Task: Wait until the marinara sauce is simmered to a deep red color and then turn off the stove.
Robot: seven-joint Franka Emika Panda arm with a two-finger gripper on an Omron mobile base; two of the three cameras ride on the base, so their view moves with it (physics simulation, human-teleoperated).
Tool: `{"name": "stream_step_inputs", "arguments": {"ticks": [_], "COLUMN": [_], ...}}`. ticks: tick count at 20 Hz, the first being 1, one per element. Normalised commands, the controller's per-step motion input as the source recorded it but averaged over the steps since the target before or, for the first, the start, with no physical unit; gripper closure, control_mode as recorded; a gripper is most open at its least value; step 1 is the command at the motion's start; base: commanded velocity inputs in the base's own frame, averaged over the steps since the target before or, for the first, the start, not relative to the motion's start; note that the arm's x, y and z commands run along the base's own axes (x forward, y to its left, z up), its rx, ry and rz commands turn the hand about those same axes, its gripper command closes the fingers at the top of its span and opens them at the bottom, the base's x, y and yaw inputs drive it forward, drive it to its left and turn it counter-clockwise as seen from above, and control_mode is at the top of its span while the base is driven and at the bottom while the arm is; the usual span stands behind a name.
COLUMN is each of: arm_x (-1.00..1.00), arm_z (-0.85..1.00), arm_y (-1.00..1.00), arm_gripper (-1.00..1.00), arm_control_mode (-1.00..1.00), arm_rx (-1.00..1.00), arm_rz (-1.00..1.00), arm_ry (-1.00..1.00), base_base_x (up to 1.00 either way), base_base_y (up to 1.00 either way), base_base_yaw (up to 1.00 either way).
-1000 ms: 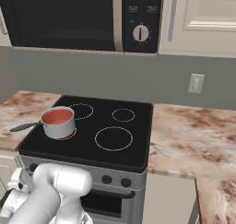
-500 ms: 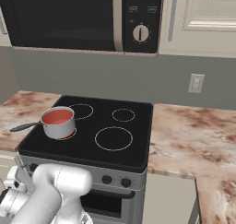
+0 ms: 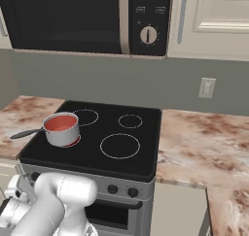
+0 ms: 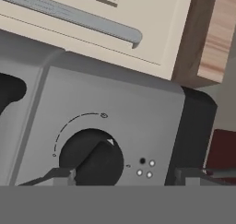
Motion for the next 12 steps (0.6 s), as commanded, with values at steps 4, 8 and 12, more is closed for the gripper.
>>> {"name": "stream_step_inputs", "arguments": {"ticks": [4, 8, 12], "arm_x": [0.25, 0.26, 0.23], "arm_z": [0.0, 0.0, 0.0], "arm_y": [0.0, 0.02, 0.06], "arm_gripper": [-1.0, -1.0, -1.0], "arm_control_mode": [-1.0, -1.0, -1.0], "arm_rx": [0.0, 0.0, 0.0], "arm_rz": [0.0, 0.0, 0.0], "arm_ry": [0.0, 0.0, 0.0], "base_base_x": [0.0, 0.0, 0.0], "base_base_y": [0.0, 0.0, 0.0], "base_base_yaw": [0.0, 0.0, 0.0]}}
